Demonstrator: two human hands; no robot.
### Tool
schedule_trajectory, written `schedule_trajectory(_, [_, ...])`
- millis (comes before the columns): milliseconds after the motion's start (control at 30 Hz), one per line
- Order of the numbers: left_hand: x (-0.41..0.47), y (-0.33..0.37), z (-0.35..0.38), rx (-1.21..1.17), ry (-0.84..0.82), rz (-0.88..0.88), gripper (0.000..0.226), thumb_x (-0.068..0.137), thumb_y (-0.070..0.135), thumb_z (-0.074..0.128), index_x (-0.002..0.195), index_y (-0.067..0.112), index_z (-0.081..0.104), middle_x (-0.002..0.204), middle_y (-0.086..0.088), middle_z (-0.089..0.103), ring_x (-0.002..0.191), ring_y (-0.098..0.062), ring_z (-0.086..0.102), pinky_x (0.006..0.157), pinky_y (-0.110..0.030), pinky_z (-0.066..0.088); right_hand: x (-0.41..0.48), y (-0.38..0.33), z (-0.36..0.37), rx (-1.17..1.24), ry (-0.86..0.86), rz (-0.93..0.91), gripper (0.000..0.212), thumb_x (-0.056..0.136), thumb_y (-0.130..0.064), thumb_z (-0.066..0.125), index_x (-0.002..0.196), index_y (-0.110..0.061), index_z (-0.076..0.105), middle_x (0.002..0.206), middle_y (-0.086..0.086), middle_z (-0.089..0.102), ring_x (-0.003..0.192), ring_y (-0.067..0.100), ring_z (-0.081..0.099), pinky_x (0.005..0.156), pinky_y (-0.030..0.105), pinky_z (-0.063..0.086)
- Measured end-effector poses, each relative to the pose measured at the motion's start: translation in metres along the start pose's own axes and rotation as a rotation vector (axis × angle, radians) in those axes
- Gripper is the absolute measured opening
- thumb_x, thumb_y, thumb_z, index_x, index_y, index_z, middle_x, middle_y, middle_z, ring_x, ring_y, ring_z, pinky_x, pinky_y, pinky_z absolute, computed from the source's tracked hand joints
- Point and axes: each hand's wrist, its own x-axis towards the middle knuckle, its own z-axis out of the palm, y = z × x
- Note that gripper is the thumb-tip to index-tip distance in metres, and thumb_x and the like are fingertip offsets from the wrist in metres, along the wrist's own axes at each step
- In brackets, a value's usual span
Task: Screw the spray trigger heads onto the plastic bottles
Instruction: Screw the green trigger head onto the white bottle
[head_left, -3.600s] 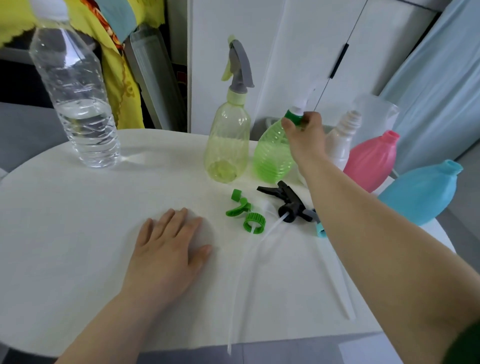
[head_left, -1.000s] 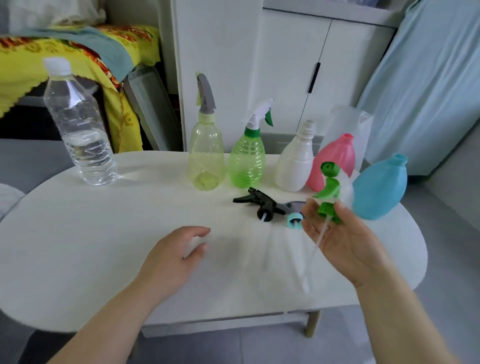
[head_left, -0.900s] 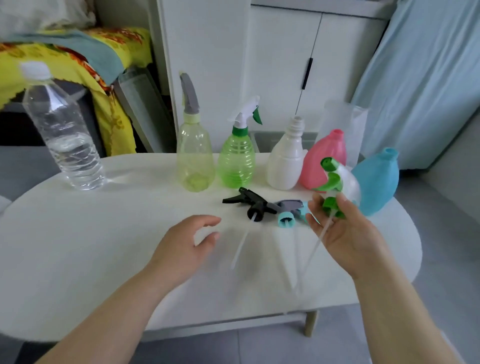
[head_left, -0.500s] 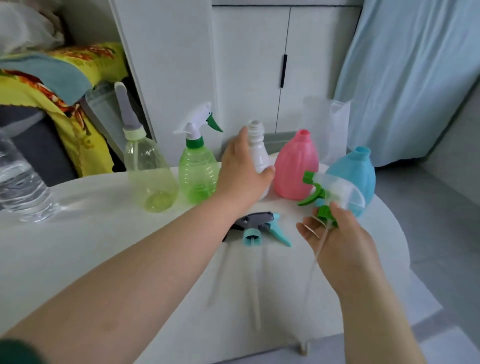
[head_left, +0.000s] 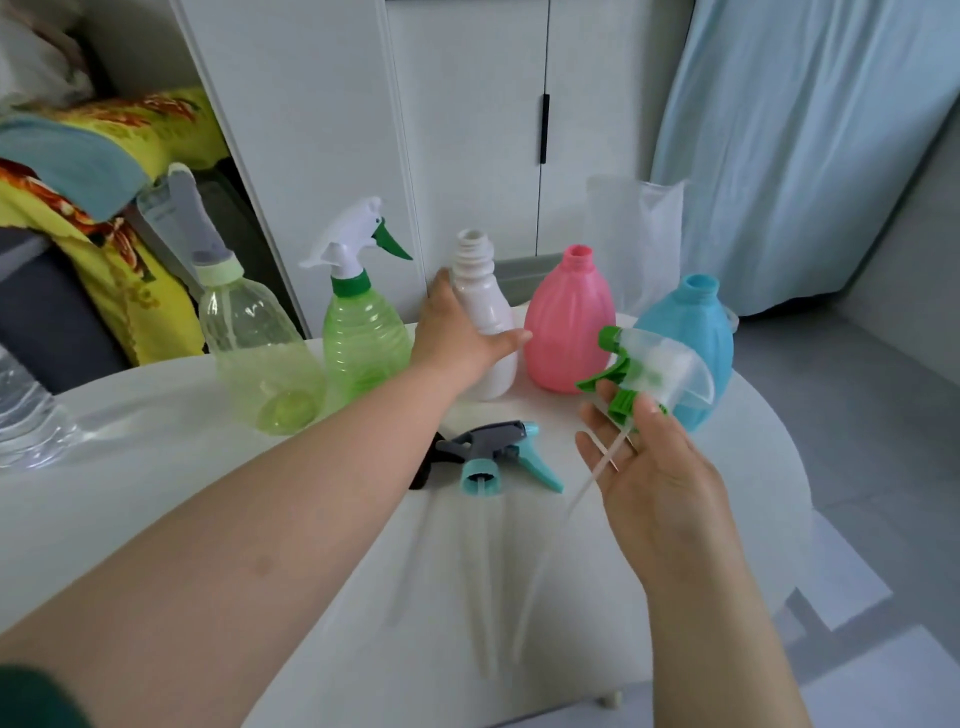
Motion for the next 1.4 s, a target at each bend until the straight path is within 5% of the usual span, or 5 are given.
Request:
schedule_trajectory(367, [-0.003, -0.009, 0.004, -0.118, 0.094, -0.084, 0.083, 0.065, 0.023, 0.075, 0.129, 0.015, 0.023, 0.123, -0.004, 0.044, 0.102, -0.018, 0.044, 0.082, -0.026, 0.033, -0.004, -0.013, -0.008, 0.082, -0.090, -0.019, 0.035, 0.065, -0.031, 0.055, 0.097, -0.022, 0.061, 0.094, -0.005, 0.069, 0.084, 0.007, 0.069, 0.065, 0.018, 0.055])
schedule_trajectory(600, [-0.035, 0.008, -0.035, -0.183, 0.189, 0.096, 0.072, 0.061, 0.020, 0.077, 0.119, 0.015, 0.035, 0.096, 0.016, 0.043, 0.091, -0.008, 0.045, 0.061, -0.010, 0.036, -0.012, -0.024, 0.006, 0.062, -0.015, -0.136, 0.013, 0.078, -0.025, 0.053, 0.085, -0.023, 0.063, 0.082, -0.009, 0.069, 0.075, 0.004, 0.064, 0.065, 0.012, 0.053])
schedule_trajectory(767, [-0.088, 0.007, -0.084, -0.260, 0.063, 0.118, 0.063, 0.052, 0.025, 0.077, 0.100, 0.037, 0.038, 0.093, 0.028, 0.047, 0.080, 0.018, 0.049, 0.066, -0.006, 0.041, -0.027, -0.037, 0.021, 0.102, -0.008, -0.220, 0.013, 0.082, -0.016, 0.053, 0.077, -0.019, 0.064, 0.070, -0.010, 0.070, 0.074, 0.006, 0.063, 0.064, 0.014, 0.052])
schedule_trajectory(1067, [-0.165, -0.013, -0.134, -0.044, -0.098, 0.000, 0.060, 0.042, 0.036, 0.071, 0.087, 0.057, 0.036, 0.093, 0.030, 0.047, 0.084, 0.008, 0.048, 0.065, -0.016, 0.035, -0.042, -0.056, 0.052, 0.080, -0.051, -0.274, 0.012, 0.089, -0.017, 0.050, 0.081, -0.018, 0.058, 0.070, -0.008, 0.067, 0.069, 0.005, 0.066, 0.069, 0.018, 0.054])
schedule_trajectory(1400, [-0.178, -0.027, -0.134, 0.092, -0.095, 0.025, 0.073, 0.055, 0.023, 0.081, 0.116, 0.035, 0.043, 0.112, 0.007, 0.053, 0.097, -0.016, 0.051, 0.080, -0.030, 0.037, -0.052, -0.065, 0.050, 0.291, -0.022, -0.318, 0.032, 0.092, -0.019, 0.045, 0.069, -0.017, 0.069, 0.062, -0.005, 0.071, 0.064, 0.005, 0.068, 0.064, 0.018, 0.055])
